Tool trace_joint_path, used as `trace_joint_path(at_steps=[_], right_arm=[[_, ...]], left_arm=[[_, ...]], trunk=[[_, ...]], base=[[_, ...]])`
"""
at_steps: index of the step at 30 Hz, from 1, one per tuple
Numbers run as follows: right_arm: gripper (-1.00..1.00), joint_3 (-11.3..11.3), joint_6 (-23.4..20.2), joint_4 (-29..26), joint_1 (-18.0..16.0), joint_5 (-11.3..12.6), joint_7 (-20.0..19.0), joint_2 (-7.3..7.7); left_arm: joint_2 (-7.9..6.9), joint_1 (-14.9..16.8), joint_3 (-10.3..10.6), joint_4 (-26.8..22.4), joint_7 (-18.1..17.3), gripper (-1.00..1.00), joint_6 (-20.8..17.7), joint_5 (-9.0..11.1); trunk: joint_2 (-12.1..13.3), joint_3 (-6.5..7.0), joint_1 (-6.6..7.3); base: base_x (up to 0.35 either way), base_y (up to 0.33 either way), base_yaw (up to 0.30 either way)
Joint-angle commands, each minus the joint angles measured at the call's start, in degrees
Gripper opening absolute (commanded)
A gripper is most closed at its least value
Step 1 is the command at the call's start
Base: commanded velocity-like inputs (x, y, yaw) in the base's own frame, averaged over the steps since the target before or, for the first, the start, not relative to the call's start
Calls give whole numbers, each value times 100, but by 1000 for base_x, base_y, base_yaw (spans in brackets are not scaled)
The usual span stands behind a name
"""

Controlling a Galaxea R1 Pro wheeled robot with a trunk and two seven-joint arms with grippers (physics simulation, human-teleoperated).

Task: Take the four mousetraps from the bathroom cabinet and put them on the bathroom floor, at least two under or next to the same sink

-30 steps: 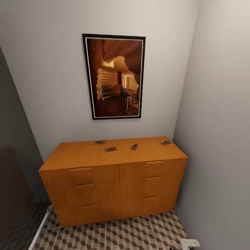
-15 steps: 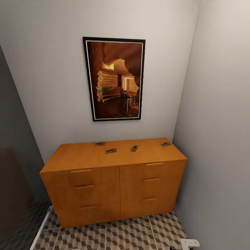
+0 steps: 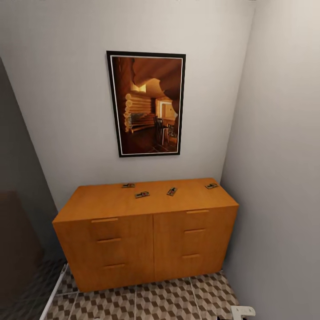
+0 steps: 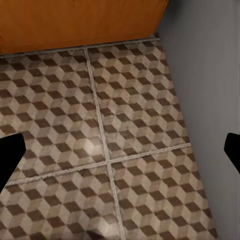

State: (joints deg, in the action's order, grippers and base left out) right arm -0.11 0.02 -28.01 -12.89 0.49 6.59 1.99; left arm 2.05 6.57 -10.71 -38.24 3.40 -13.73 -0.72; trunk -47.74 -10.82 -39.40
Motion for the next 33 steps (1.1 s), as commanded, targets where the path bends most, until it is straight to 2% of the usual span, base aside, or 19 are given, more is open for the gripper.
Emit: trace_joint_path(at_steps=[1,33], right_arm=[[100,0,0,-2,-3,5,12,1],[100,9,6,-2,-3,3,18,1]], left_arm=[[6,2,-19,-13,2,100,-33,-7],[14,2,-19,-10,2,100,-30,-7]], trunk=[[35,10,22],[1319,585,725]], base=[[0,0,0],[0,0,0]])
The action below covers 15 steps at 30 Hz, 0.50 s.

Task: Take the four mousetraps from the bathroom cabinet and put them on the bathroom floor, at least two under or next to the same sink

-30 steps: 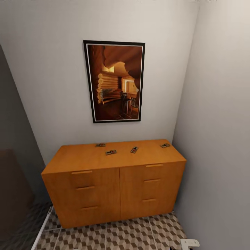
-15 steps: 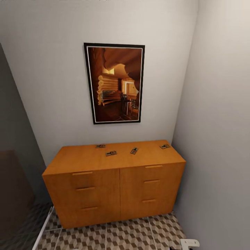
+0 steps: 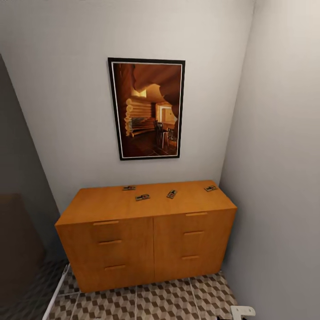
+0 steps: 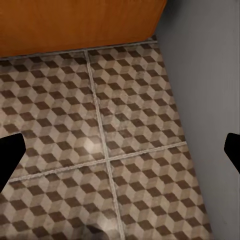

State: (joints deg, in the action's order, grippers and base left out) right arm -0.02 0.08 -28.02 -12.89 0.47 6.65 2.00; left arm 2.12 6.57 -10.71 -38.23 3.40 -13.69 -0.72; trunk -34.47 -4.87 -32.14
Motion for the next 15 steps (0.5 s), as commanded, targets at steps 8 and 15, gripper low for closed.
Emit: trace_joint_path(at_steps=[8,15], right_arm=[[100,-1,1,-2,-3,5,10,-2],[100,1,1,-2,-3,5,11,1]], left_arm=[[7,3,-19,-13,2,100,-36,-7],[7,3,-18,-11,17,100,-37,-7]], trunk=[[313,134,174],[594,259,328]], base=[[0,0,0],[0,0,0]])
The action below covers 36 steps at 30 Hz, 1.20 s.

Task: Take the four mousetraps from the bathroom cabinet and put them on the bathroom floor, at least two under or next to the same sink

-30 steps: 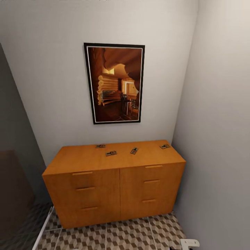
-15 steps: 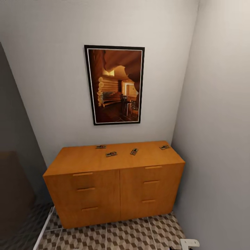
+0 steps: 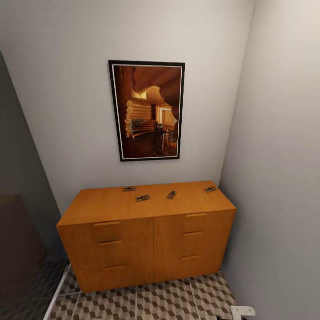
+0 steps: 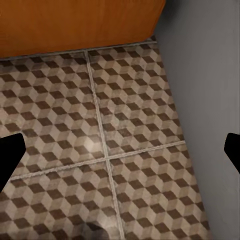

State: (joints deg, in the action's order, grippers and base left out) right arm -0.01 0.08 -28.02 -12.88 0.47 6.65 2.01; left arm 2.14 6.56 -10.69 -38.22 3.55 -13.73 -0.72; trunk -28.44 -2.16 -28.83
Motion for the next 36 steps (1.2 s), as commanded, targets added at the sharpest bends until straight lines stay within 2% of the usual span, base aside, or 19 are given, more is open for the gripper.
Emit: trace_joint_path(at_steps=[1,14,36], right_arm=[[100,1,1,-2,-4,5,11,-2],[100,1,1,-2,-4,5,10,-1],[100,-5,1,40,-4,5,11,-5]], left_arm=[[6,3,-19,-12,3,100,-33,-7],[6,3,-13,-10,8,100,-37,-7],[13,3,-4,-10,125,100,-51,-7]], trunk=[[31,6,20],[552,240,305],[552,240,305]], base=[[0,0,0],[0,0,0],[0,0,0]])
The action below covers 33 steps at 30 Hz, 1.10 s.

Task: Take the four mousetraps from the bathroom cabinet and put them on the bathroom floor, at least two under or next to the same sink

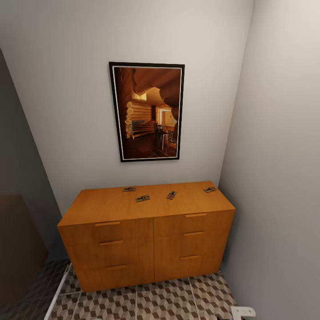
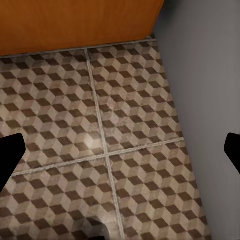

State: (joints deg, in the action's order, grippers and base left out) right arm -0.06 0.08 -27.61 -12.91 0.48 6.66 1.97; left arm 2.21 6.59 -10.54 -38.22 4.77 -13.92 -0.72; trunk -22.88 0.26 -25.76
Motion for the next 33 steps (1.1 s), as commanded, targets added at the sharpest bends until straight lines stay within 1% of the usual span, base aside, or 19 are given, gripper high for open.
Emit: trace_joint_path(at_steps=[1,21,26,29,33], right_arm=[[100,-1,1,5,-1,5,11,1],[100,11,1,28,-1,-3,37,-2],[100,9,1,28,-1,-2,37,-2],[100,22,1,28,-1,-3,25,-1],[100,28,-2,28,-1,-21,7,0]], left_arm=[[6,0,-19,-10,7,100,-31,-5],[9,0,-34,-10,-30,100,1,49],[68,0,-34,-10,-32,100,18,46],[105,0,-37,-8,-34,100,112,36],[97,0,-40,34,-38,100,294,31]], trunk=[[-4,-2,-2],[-4,-2,-2],[-4,-2,-2],[-4,-2,-2],[-4,-2,-2]], base=[[0,0,0],[0,0,0],[0,0,0],[0,0,0],[0,0,0]])
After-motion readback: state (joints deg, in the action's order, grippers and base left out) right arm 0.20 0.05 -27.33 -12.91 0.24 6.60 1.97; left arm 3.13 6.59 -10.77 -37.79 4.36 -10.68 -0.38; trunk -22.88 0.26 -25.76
